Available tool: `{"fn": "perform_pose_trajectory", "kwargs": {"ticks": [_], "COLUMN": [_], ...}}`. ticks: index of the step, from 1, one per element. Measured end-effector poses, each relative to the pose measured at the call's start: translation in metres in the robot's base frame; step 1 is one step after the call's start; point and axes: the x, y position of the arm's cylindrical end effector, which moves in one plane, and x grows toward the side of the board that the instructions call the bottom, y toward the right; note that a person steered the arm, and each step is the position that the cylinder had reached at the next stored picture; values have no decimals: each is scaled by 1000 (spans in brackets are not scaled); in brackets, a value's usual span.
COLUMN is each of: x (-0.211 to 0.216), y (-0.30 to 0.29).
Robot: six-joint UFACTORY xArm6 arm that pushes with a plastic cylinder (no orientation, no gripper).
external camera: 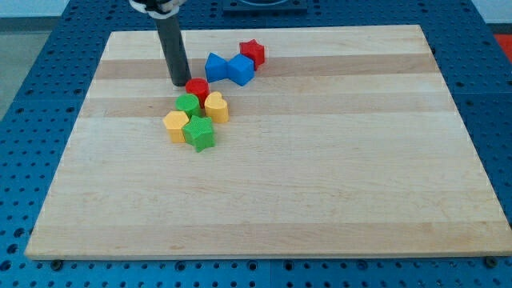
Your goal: Nude the group of blocks a bit up
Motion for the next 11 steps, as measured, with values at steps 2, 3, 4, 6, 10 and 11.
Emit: {"fn": "perform_pose_trajectory", "kwargs": {"ticks": [2,3,4,6,10,11], "x": [17,63,106,148,123,123], "y": [-42,-63,-59,-5,-85,-64]}}
